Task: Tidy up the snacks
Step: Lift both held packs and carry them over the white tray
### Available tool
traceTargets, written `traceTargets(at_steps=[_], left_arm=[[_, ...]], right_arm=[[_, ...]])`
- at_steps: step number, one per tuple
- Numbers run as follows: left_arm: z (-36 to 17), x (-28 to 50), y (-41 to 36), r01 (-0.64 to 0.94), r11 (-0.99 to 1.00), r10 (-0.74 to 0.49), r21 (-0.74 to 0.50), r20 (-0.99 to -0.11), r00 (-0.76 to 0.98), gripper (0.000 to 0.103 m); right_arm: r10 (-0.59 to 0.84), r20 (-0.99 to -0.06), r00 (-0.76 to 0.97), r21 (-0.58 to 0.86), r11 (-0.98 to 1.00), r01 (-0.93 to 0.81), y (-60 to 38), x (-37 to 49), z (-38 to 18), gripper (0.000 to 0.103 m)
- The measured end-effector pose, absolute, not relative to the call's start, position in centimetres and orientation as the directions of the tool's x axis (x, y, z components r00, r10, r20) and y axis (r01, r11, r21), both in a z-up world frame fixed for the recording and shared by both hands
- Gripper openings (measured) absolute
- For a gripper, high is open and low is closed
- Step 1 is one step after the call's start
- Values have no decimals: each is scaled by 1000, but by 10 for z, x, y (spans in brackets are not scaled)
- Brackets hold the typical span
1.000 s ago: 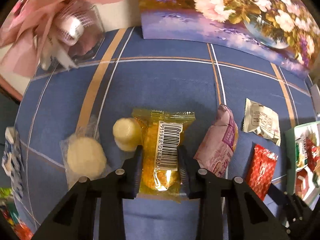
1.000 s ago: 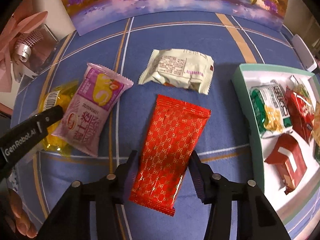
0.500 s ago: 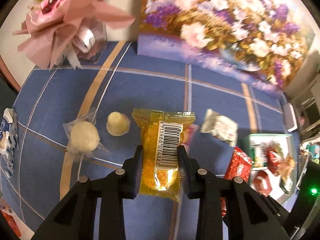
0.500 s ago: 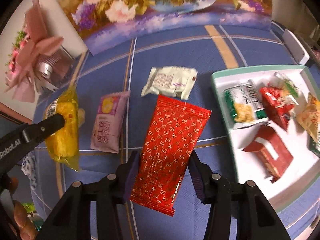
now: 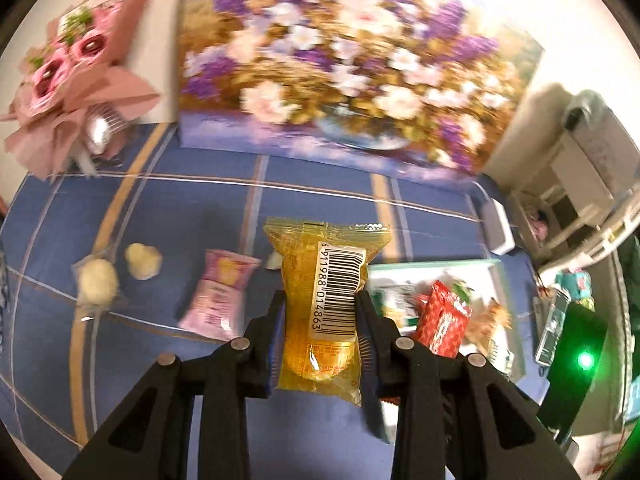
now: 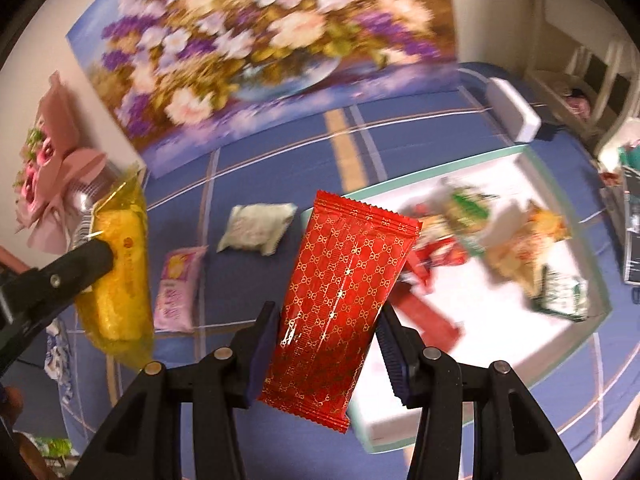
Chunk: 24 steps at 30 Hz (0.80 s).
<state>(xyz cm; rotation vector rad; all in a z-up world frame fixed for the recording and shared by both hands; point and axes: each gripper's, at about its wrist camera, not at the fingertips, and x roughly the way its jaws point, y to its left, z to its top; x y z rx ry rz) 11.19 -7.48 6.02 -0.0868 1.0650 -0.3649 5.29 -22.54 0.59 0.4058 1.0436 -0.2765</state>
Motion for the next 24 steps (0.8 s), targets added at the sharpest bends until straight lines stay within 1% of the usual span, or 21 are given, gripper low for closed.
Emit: traceTargets(at_steps=[6,11,18,24], left_arm=[[53,98,-122,341,905,-384,-256,-837,391,34],[29,90,-154,376,894,-384,-244,-850,360,35],[-11,77,-184,387,879,-400,-278,-871,284,35],[-30,67,-196,383,874,-409,-299,-878,250,35]], right_arm=[[-97,-878,469,161,863,480,-271,34,5,52],[-138,-888,439,139,829,541,-306,20,-1,52],[-133,-911,391,136,798,587,-337,10,-18,52],[-121,-930,346,120,791,600,-343,10,-29,52]])
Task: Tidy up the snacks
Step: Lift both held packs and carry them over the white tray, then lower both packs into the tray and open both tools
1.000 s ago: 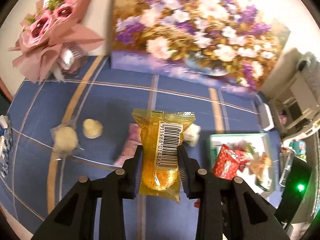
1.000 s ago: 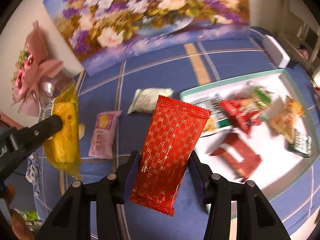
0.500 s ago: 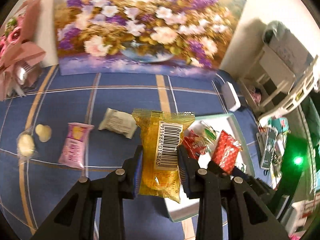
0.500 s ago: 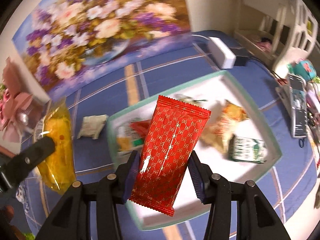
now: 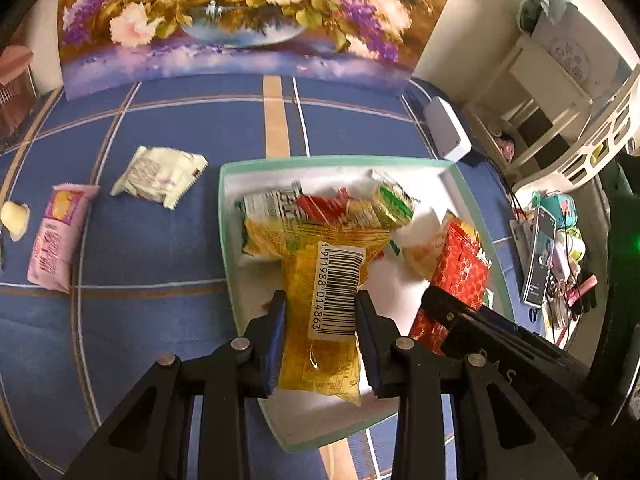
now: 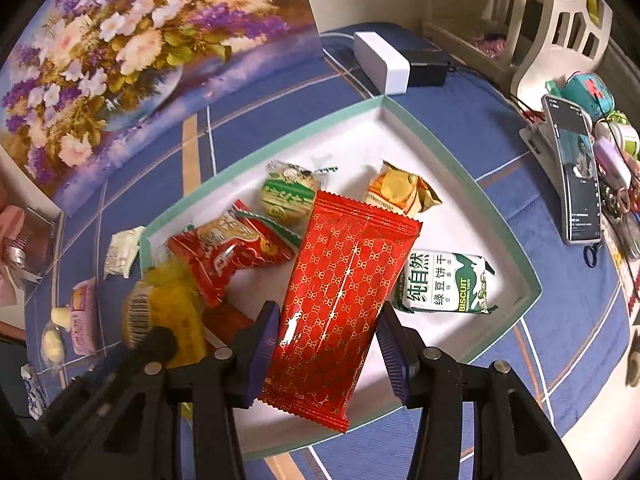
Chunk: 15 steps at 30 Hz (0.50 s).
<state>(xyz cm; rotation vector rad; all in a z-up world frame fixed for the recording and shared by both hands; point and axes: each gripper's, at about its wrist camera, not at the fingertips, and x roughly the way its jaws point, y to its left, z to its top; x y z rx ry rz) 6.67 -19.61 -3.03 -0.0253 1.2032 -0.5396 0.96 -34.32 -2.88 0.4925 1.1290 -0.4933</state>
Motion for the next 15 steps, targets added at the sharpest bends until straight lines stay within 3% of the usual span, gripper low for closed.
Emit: traceTargets(at_steps=[11,14,15], left_arm=[[-35,60,-194,383,872,-417,-304,-872,256,35],[-34,61,-191,371,871,-424,-320,-872,244,42],[-32,62,-190,365,875,-421,-318,-873,247,50]], right_arm=[[-128,-948,291,79,792,605,-343,10,-35,52],[-137,-950,279,64,791,608,-343,10,-35,53],[-140,-950,278,62,789,611,-343,9,-34,53]])
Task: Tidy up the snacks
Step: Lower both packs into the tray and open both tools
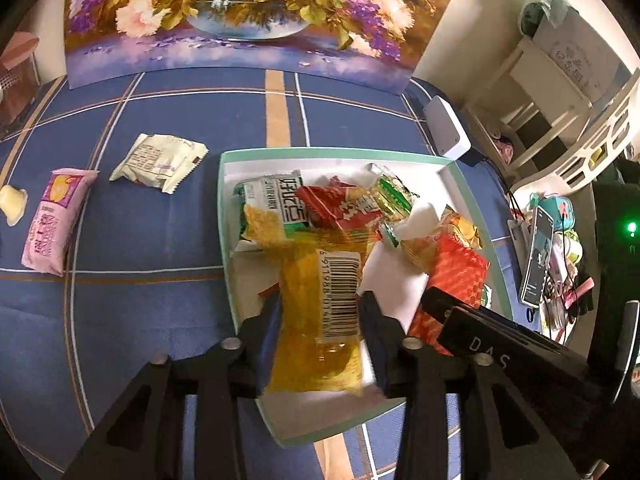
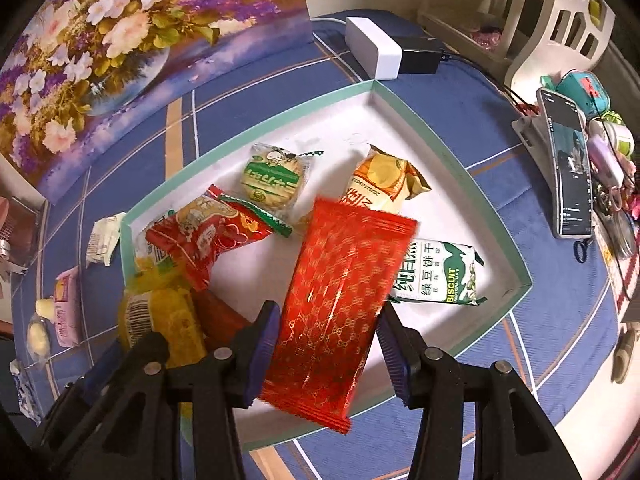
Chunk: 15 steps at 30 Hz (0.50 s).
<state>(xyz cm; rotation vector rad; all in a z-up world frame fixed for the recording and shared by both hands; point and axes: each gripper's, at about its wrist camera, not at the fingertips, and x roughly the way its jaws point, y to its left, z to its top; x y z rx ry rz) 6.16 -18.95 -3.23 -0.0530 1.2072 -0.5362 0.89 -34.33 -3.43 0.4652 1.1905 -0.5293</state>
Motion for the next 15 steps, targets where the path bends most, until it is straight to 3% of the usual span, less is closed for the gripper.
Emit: traceTargets(at_steps=[1,11,12,13,15], left_arm=[[-31,62,-187,360,878,-418,-316,-873,252,56],[-13,66,-169,319,888,-425,-331,-857,292,58],[-12,67,-166,309,892,-419,-329,-857,299,60],[-11,69,-163,297,897,-414,-328,-857,306,69],[-9,72,-156,275,904,-407,-328,-856,318,76]], right_arm=[[-144,-950,279,61,786,615,-344,8,-33,53],[-164,-939,302,58,791,609,-343,4,-19,57],[-166,-939,301,56,790,610,-343,4,-18,60],[-169,-939,299,53,789,612,-343,3,-18,67],[-175,-939,297,46,789,612,-343,3,-16,71]])
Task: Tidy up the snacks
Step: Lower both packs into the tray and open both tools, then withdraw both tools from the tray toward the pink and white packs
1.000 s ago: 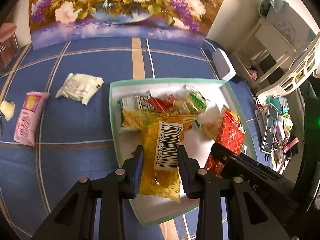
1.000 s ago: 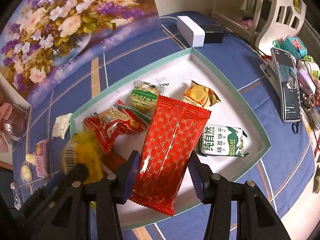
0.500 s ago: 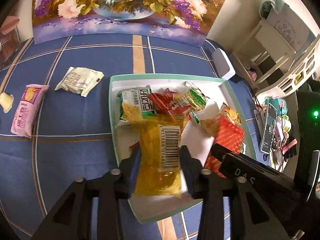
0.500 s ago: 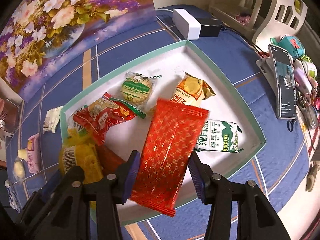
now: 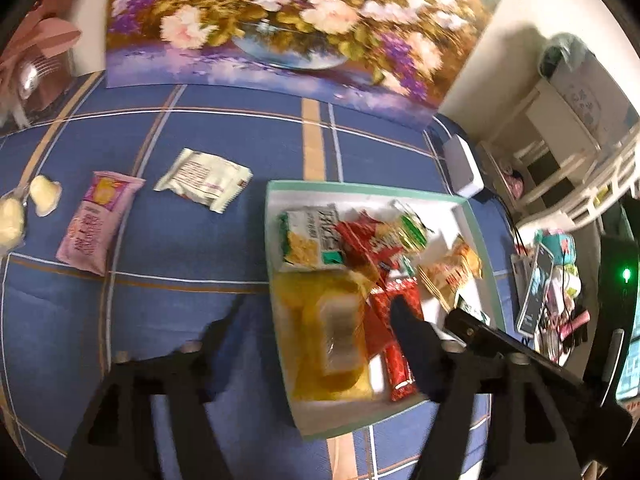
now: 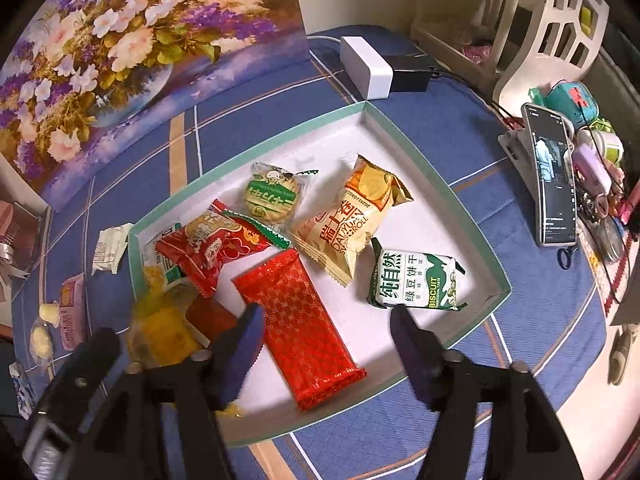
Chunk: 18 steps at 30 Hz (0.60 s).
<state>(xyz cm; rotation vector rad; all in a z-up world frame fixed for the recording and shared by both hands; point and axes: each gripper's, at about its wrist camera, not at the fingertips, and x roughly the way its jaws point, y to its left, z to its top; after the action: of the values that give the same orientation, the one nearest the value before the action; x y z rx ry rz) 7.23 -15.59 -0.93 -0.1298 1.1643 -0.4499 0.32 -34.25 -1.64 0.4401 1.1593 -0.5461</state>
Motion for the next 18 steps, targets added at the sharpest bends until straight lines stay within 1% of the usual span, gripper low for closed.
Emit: traceTargets(at_steps=[5,9,15,18], left_arm=[[-7,79,-141,222,932,-352,-288,-869,348,77],[-12,84,-132,185,951,-300,-248,-884,359,82],[-21,91,-118,129,976,-212,-176,-907,365,83],[-22,95,-112,107,987,-150,-118,-911,384,83]], right_arm=[[-179,-938,297,41,794,607,-340,5,-15,72],[-180,-937,299,38,799,600,-338,6,-14,73],[-178,-938,299,35,807,589,-334,9,-14,75],[-173,-936,306,42,810,586,-332,10,-14,79]])
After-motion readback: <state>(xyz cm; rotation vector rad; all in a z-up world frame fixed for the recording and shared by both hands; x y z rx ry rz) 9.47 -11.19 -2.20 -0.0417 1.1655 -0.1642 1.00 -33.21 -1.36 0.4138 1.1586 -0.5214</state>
